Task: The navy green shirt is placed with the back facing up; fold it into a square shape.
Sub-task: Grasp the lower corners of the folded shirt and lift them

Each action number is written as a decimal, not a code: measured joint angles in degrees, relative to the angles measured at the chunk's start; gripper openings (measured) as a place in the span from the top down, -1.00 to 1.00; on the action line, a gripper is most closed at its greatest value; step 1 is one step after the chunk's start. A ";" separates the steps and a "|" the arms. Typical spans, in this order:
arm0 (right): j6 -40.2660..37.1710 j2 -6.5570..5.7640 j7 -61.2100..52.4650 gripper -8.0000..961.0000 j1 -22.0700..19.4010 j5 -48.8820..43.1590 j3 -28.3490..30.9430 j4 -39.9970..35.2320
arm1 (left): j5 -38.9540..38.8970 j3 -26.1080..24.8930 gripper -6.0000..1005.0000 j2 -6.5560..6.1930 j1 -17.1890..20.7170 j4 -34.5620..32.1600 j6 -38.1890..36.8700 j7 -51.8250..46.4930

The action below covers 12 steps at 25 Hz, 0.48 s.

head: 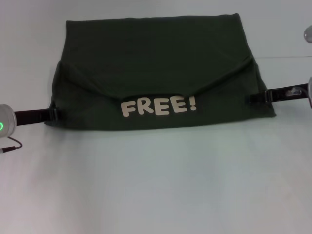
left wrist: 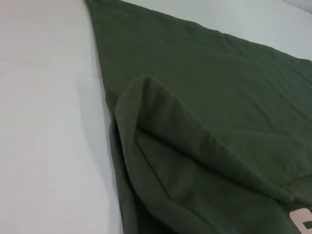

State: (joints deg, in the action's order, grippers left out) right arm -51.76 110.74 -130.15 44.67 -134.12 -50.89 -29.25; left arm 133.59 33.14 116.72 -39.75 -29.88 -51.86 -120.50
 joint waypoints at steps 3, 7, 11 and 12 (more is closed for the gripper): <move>0.72 0.28 0.00 -0.47 0.37 -0.12 -0.19 0.68 | 0.00 0.00 0.91 0.00 0.00 0.00 0.01 0.01; 2.70 0.91 0.03 -0.47 0.59 -0.48 -1.07 1.14 | 0.00 0.00 0.91 0.00 -0.04 0.00 0.01 0.05; 4.35 1.33 0.03 -0.47 0.60 -0.52 -2.63 1.36 | 0.00 0.00 0.91 0.00 -0.13 0.00 0.01 0.05; 4.60 1.35 0.02 -0.47 0.62 -0.52 -2.84 1.44 | 0.00 0.00 0.91 -0.02 -0.14 0.00 0.01 0.04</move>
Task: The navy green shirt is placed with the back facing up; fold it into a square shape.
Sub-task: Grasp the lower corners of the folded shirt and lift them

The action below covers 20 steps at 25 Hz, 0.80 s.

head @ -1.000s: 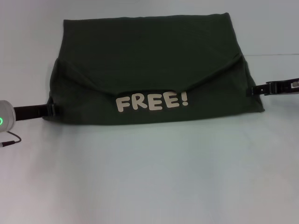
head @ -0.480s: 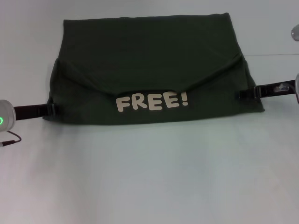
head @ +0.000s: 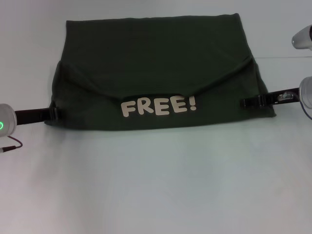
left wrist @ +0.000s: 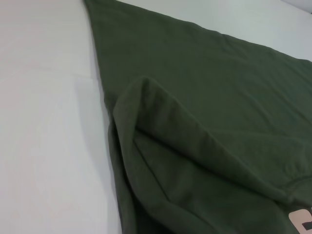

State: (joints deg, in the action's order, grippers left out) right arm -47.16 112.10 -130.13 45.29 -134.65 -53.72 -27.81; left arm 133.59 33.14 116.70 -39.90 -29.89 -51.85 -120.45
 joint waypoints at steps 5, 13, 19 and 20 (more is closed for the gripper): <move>1.00 0.04 -0.08 -0.47 0.34 -0.96 -0.32 1.02 | 0.00 0.00 0.91 -0.05 -0.16 0.00 0.00 -0.02; 1.27 0.07 0.09 -0.47 -0.02 -1.44 -0.33 1.18 | 0.00 0.00 0.91 -0.07 -0.19 0.00 0.00 -0.05; 0.78 0.49 0.71 -0.47 -0.12 -1.48 -0.33 1.18 | 0.00 -0.01 0.91 -0.07 -0.18 0.00 0.00 0.01; 0.68 0.49 0.74 -0.47 -0.15 -1.48 -0.33 1.18 | 0.00 0.00 0.91 -0.07 -0.18 0.00 0.00 0.03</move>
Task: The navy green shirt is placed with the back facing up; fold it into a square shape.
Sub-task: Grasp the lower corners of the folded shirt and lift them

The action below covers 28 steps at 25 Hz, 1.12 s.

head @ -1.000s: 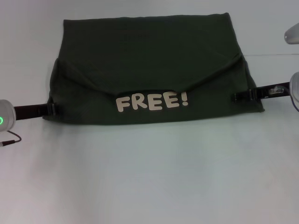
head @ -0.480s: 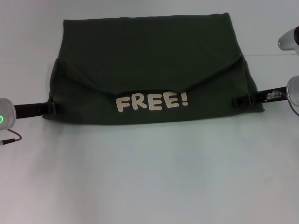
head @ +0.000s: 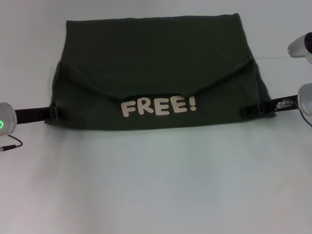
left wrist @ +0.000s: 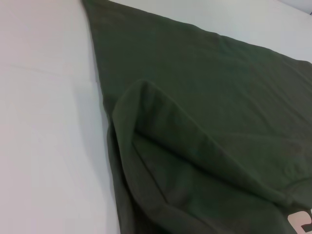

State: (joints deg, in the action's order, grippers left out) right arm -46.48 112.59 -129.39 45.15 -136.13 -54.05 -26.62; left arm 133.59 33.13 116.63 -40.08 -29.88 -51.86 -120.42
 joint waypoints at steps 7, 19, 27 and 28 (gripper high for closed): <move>-0.46 -0.04 0.09 -0.47 -0.35 -0.01 0.00 0.00 | 0.00 0.00 0.91 0.00 0.03 0.00 0.08 0.16; -0.65 -0.33 0.11 0.37 -0.83 -0.01 0.22 0.00 | 0.00 0.00 0.91 0.00 0.16 0.00 0.09 0.28; -1.31 -0.54 0.11 0.41 -0.86 -0.01 0.44 -0.21 | 0.00 0.00 0.91 0.00 0.14 0.00 0.09 0.30; -1.33 -0.54 0.11 0.42 -0.86 -0.01 0.44 -0.27 | 0.00 0.00 0.91 0.00 0.13 0.00 0.09 0.32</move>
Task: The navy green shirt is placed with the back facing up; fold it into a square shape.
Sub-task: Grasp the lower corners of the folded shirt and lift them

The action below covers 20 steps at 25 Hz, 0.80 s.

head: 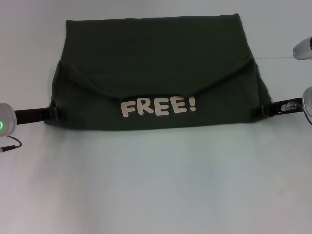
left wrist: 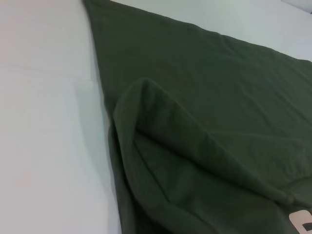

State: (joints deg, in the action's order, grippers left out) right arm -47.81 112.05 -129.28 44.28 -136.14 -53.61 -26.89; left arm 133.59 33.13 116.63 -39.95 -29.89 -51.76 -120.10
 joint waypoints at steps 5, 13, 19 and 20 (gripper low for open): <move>-0.01 0.01 0.01 0.47 -0.06 0.00 0.00 -0.15 | 0.00 0.00 0.91 0.00 -0.03 0.00 0.00 0.05; -1.14 -0.13 1.59 0.66 -0.27 0.31 0.10 -0.29 | 0.00 0.00 0.91 0.00 -0.14 0.00 0.00 0.05; -1.52 -0.31 1.58 0.84 -0.35 0.29 0.17 -0.36 | 0.00 0.00 0.91 0.00 -0.13 0.00 0.00 0.05; -1.53 -0.33 1.58 0.87 -0.39 0.29 0.17 -0.36 | 0.00 0.00 0.91 0.00 -0.13 0.00 -0.03 0.04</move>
State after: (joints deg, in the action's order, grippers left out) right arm -49.34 111.72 -127.70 43.89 -135.85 -53.43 -27.25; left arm 133.59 33.13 116.63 -40.08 -29.88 -51.79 -120.06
